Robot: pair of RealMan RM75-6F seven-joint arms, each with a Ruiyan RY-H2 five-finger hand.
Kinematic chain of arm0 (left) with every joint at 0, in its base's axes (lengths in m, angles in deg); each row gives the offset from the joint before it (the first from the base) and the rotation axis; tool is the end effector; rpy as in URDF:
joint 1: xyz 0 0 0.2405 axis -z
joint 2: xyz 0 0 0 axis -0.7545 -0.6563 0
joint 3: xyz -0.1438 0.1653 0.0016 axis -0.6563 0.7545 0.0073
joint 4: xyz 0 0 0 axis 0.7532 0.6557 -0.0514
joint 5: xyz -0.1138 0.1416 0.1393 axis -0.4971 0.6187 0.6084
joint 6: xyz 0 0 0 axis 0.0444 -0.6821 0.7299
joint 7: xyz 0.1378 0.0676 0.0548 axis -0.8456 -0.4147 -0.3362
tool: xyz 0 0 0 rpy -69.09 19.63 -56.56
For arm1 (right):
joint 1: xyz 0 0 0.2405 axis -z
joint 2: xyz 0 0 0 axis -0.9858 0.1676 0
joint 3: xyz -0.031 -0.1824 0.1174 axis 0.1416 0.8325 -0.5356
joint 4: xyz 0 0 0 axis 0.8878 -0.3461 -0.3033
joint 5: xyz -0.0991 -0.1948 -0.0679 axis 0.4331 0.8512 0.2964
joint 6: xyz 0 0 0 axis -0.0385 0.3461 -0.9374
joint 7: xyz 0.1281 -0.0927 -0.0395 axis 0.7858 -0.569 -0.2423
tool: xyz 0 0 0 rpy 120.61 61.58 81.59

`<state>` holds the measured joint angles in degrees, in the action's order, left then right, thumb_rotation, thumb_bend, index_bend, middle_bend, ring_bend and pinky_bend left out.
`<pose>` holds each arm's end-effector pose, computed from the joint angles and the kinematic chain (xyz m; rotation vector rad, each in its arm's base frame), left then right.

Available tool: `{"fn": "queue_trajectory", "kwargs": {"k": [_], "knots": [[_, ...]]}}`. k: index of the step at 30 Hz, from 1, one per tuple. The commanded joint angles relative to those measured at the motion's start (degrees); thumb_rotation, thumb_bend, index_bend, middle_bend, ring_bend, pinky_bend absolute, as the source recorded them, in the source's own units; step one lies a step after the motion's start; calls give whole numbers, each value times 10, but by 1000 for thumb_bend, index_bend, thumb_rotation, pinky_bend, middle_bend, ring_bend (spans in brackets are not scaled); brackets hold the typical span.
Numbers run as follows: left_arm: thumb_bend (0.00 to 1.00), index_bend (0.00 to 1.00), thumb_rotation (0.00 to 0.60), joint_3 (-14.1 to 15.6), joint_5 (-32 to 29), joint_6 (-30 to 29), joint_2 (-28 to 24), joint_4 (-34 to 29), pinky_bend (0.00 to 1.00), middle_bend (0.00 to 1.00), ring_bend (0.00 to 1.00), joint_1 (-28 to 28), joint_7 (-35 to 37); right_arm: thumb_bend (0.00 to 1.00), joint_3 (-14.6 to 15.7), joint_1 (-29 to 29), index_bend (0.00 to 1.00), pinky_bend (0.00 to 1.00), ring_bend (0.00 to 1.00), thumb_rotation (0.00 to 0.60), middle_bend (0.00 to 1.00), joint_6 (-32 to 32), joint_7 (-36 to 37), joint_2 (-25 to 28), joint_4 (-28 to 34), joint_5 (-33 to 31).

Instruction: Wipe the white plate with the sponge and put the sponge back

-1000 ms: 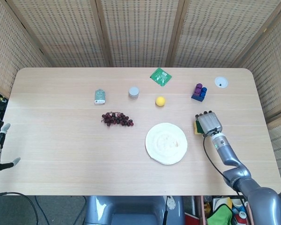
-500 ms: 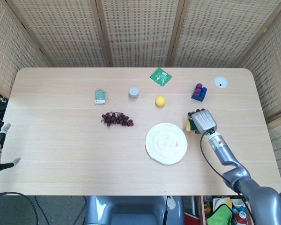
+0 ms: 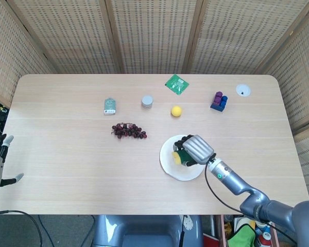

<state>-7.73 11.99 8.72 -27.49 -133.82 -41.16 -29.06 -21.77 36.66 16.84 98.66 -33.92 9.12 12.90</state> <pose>-0.2926 0.2178 0.1275 -1.3582 -0.9081 -0.7073 -0.1509 -0.3448 -0.0446 2.1151 -0.8536 1.1460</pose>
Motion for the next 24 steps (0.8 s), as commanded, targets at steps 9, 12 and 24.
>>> {"fn": "queue_trajectory", "kwargs": {"k": [9, 12, 24], "knots": [[0, 0, 600, 1, -2, -1, -1, 0, 0, 0, 0, -1, 1, 222, 21, -7, 460, 437, 424, 600, 523, 13, 41, -44, -84, 1], [0, 0, 600, 1, 0, -3, 0, 0, 0, 0, 0, 0, -2, 222, 28, -1, 461, 437, 425, 600, 524, 14, 57, -45, -93, -1], [0, 0, 600, 3, -3, 2, 2, 0, 0, 0, 0, 2, -5, 257, 43, 12, 468, 437, 425, 600, 530, 28, 104, -78, -161, -9]]}}
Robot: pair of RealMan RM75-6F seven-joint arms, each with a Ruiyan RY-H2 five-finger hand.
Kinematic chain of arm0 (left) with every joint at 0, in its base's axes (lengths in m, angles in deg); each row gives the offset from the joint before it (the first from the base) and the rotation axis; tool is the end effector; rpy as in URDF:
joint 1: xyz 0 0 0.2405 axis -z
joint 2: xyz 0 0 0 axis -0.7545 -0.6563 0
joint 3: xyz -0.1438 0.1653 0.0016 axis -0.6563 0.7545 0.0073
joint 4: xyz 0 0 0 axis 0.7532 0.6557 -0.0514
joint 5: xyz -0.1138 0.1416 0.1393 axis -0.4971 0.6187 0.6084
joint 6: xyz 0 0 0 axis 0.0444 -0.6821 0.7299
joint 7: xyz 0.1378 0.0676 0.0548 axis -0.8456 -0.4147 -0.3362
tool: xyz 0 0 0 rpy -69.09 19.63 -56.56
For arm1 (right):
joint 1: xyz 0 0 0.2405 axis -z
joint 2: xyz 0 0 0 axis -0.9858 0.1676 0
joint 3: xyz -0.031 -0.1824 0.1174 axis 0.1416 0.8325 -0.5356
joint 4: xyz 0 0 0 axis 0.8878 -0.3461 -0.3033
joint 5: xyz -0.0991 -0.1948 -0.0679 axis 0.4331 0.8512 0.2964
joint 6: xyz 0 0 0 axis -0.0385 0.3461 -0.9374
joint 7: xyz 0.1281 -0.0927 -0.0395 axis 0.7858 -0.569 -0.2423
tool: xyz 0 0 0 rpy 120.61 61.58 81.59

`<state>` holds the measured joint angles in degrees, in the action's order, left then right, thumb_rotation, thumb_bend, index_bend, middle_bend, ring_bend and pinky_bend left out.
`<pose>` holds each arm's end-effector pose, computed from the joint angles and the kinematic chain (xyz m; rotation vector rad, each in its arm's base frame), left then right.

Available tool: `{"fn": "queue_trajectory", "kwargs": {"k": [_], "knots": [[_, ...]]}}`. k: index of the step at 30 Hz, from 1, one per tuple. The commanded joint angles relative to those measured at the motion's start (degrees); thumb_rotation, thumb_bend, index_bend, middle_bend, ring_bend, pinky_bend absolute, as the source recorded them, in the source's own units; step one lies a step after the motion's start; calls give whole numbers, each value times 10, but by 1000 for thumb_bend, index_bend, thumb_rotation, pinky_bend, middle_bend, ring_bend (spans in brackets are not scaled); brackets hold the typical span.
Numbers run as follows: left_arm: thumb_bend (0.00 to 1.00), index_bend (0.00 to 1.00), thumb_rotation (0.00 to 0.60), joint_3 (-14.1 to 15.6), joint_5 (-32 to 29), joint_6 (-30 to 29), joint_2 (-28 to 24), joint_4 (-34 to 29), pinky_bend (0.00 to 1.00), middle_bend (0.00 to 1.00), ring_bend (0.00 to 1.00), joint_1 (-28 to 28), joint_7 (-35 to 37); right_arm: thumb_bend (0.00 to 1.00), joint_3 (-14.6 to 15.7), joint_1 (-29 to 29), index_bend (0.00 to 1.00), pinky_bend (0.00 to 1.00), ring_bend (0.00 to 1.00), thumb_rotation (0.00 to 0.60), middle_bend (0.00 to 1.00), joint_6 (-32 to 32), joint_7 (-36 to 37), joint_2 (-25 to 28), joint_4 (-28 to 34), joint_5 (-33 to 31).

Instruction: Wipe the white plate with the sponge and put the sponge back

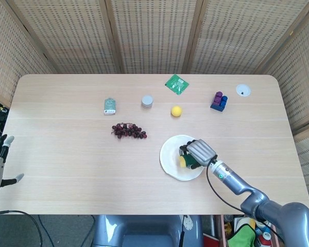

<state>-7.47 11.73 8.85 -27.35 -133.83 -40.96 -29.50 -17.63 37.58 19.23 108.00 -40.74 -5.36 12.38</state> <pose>-0.2928 0.2176 0.1259 -1.3627 -0.9092 -0.6990 -0.1984 -0.3522 -0.0644 2.0982 -0.9772 1.0206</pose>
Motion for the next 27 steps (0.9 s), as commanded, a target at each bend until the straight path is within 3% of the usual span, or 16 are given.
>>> {"fn": "queue_trajectory", "kwargs": {"k": [1, 18, 27], "knots": [[0, 0, 600, 0, -1, 0, 1, 0, 0, 0, 0, 0, -1, 259, 2, 3, 470, 437, 426, 600, 532, 4, 13, -13, -23, -3], [0, 0, 600, 2, -2, 2, 5, 2, 0, 0, 0, 2, -5, 302, 24, 19, 478, 437, 433, 600, 541, -17, 75, -58, -129, 13], [0, 0, 600, 3, 0, 2, 3, -1, 0, 0, 0, 2, -2, 302, 6, 10, 479, 437, 433, 600, 541, -84, 60, -21, -78, 22]]}}
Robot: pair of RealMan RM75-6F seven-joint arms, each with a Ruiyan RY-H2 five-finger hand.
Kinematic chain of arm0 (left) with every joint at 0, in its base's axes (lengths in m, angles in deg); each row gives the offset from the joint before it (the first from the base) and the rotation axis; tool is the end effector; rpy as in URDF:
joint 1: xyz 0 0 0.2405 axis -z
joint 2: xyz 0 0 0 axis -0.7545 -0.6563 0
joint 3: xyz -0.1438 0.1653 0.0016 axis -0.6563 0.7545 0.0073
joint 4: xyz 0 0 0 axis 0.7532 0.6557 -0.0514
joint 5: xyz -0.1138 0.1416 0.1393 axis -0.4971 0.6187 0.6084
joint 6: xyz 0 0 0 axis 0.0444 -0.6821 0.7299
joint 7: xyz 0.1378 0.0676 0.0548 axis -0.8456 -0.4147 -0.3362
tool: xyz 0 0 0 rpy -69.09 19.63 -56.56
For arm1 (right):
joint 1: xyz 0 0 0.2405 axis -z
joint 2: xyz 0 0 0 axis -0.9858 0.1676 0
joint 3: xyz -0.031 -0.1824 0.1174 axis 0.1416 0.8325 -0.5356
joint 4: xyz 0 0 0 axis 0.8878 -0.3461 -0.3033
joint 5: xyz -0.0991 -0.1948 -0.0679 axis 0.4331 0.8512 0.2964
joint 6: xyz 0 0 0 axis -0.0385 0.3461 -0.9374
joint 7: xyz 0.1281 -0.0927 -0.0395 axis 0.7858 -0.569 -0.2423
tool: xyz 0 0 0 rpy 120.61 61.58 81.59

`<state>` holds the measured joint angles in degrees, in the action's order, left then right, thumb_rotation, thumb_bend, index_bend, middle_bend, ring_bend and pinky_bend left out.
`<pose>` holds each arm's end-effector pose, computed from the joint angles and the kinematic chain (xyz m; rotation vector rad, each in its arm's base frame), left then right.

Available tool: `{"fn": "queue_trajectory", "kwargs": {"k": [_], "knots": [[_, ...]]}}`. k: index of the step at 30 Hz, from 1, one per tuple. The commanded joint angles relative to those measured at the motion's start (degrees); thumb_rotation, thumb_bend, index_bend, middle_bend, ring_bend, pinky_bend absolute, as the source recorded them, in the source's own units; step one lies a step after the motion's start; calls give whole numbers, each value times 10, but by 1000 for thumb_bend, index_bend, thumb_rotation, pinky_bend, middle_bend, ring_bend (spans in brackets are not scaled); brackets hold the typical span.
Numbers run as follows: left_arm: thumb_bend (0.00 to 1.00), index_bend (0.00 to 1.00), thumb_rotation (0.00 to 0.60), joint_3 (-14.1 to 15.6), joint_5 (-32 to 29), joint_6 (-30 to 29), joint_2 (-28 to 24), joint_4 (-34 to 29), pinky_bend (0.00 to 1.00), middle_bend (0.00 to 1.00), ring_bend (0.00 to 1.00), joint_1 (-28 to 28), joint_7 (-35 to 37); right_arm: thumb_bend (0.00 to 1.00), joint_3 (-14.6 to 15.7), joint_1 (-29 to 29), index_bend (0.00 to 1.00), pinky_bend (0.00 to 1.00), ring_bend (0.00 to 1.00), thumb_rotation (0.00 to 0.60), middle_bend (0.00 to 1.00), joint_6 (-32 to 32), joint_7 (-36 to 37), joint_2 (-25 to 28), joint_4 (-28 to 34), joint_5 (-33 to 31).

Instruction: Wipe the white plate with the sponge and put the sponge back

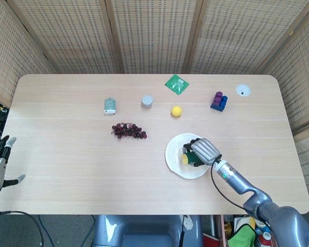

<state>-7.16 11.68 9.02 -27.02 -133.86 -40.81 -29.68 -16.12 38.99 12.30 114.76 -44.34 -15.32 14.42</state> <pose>-0.2924 0.2169 0.1227 -1.3688 -0.9164 -0.6968 -0.2095 -0.3574 -0.0524 2.0640 -0.9371 1.1159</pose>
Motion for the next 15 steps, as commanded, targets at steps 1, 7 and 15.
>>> {"fn": "queue_trajectory", "kwargs": {"k": [1, 7, 15], "knots": [[0, 0, 600, 0, 1, 0, -1, 0, 0, 0, 0, 0, 0, 302, -10, -5, 479, 437, 433, 600, 542, -16, -9, 17, 25, 2], [0, 0, 600, 3, 6, 1, -3, -2, 0, 0, 0, 0, 4, 302, -26, -11, 480, 437, 433, 600, 542, 24, -46, 22, 42, -25], [0, 0, 600, 1, 5, -1, -6, -4, 0, 0, 0, -1, 8, 302, -13, -6, 481, 437, 433, 600, 542, 62, -44, 1, 11, -30]]}}
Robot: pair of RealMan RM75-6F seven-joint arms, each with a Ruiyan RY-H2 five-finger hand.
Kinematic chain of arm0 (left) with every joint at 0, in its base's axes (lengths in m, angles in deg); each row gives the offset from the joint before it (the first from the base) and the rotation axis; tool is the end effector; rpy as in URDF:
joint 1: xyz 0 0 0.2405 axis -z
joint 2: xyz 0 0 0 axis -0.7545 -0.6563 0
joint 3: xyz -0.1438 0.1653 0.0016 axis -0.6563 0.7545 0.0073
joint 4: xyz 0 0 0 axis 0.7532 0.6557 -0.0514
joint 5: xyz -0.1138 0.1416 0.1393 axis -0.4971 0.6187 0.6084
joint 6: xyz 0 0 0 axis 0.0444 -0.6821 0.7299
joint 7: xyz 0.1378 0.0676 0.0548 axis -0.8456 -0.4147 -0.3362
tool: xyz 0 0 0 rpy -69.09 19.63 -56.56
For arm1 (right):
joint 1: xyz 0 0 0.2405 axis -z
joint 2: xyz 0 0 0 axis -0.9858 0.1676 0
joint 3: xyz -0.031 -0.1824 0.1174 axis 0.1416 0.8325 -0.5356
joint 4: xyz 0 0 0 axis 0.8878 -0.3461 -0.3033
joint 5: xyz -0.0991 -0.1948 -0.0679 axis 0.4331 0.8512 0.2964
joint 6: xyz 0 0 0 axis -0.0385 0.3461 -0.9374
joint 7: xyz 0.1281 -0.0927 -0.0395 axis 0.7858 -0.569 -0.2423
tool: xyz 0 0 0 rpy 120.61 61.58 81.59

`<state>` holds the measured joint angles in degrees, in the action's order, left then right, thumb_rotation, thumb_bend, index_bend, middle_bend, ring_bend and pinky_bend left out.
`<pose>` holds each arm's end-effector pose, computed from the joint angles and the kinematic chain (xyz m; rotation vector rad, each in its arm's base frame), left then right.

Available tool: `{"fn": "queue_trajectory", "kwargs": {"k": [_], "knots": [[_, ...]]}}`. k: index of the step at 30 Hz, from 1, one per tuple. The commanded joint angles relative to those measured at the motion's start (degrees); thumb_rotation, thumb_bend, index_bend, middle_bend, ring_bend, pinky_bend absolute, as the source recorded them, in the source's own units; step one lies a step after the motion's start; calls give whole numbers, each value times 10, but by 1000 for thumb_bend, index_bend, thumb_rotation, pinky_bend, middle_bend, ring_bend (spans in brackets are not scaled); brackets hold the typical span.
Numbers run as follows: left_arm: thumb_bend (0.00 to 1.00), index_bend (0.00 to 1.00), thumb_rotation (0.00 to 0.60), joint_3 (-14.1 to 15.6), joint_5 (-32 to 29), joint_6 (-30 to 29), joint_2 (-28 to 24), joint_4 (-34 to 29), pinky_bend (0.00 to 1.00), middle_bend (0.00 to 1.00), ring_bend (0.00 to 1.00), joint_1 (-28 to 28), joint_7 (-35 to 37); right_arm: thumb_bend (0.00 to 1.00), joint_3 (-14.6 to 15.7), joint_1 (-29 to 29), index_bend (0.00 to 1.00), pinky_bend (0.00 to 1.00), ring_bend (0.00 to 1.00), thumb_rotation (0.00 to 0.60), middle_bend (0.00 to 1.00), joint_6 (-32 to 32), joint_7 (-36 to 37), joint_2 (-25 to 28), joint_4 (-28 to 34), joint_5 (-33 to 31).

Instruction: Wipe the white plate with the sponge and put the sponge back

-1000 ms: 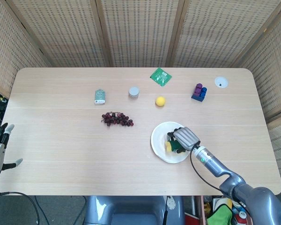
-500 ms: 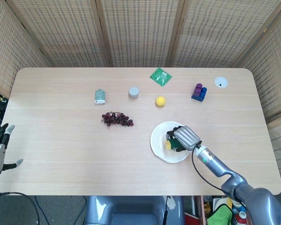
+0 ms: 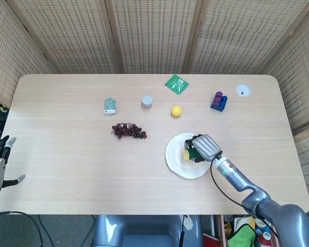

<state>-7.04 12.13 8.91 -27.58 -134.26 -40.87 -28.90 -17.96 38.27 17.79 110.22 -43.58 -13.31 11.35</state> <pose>-0.2911 0.2162 0.1245 -1.3704 -0.9203 -0.7079 -0.2140 -0.3676 -0.0542 2.0261 -0.9454 1.0196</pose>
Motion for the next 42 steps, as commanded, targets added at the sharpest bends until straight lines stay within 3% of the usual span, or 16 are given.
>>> {"fn": "queue_trajectory", "kwargs": {"k": [1, 18, 27, 31, 42], "knots": [[0, 0, 600, 0, 0, 1, 0, 0, 0, 0, 0, 0, 0, 302, 7, 2, 481, 437, 433, 600, 542, 9, 2, -8, -12, 1], [0, 0, 600, 0, -8, 8, 2, 4, 0, 0, 0, 3, -3, 303, 15, 8, 485, 437, 433, 600, 542, 17, 35, -41, -78, 4], [0, 0, 600, -1, -11, 5, 2, 2, 0, 0, 0, 2, -5, 303, -7, -2, 488, 437, 433, 600, 545, -33, 5, -7, -7, 5], [0, 0, 600, 1, -9, 6, 2, 1, 0, 0, 0, 3, -9, 303, -14, -4, 488, 437, 433, 600, 545, -12, -20, 3, 39, -8], [0, 0, 600, -2, -17, 10, 0, 1, 0, 0, 0, 4, -8, 303, 1, 9, 488, 437, 433, 600, 545, 33, -25, -32, 10, -19]]}}
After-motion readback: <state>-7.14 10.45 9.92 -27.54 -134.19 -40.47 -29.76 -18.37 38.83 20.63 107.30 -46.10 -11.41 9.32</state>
